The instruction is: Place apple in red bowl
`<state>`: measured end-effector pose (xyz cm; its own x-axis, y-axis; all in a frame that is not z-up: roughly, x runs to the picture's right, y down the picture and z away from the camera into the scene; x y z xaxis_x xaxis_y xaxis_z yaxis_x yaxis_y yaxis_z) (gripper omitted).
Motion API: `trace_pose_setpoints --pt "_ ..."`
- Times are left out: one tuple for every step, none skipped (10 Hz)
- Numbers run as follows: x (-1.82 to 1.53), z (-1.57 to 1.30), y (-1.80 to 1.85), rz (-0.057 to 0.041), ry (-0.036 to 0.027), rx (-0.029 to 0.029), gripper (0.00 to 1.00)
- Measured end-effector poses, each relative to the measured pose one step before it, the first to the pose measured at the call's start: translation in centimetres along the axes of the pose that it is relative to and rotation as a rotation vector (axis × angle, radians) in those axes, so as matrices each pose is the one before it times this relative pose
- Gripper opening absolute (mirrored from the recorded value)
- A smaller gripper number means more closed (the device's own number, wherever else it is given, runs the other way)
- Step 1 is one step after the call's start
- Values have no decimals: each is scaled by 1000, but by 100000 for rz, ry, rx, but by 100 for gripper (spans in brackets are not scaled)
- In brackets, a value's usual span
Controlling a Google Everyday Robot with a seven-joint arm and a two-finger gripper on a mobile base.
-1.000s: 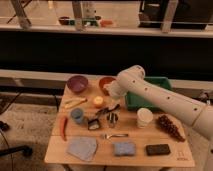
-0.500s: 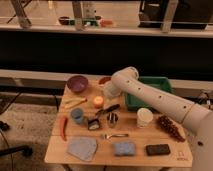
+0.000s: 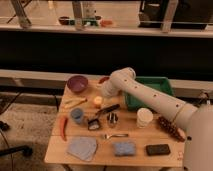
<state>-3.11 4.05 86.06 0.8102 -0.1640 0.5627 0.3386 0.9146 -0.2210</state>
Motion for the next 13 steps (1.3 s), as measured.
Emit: trace_pose_setpoints --pt "158 585 3 -1534 -1124 -575 80" --pt "85 440 -30 -1406 -626 -653 80" --pt "65 411 -30 -1412 -491 -661 80" --pt "130 377 84 -914 -158 -665 80" --pt "177 290 70 -677 -155 -476 80" --pt "153 265 30 -462 -220 -344 80" --pt "15 175 -60 -260 -249 -73 80" --pt "26 325 -163 -379 -448 26 80" --pt "91 180 -106 -126 -195 89 80" --pt "-10 293 -188 -201 -428 133 80" --pt "-12 312 -163 -154 -426 62 80" --pt "28 230 -92 -14 -340 76 80" --pt "112 246 -36 86 -275 28 80"
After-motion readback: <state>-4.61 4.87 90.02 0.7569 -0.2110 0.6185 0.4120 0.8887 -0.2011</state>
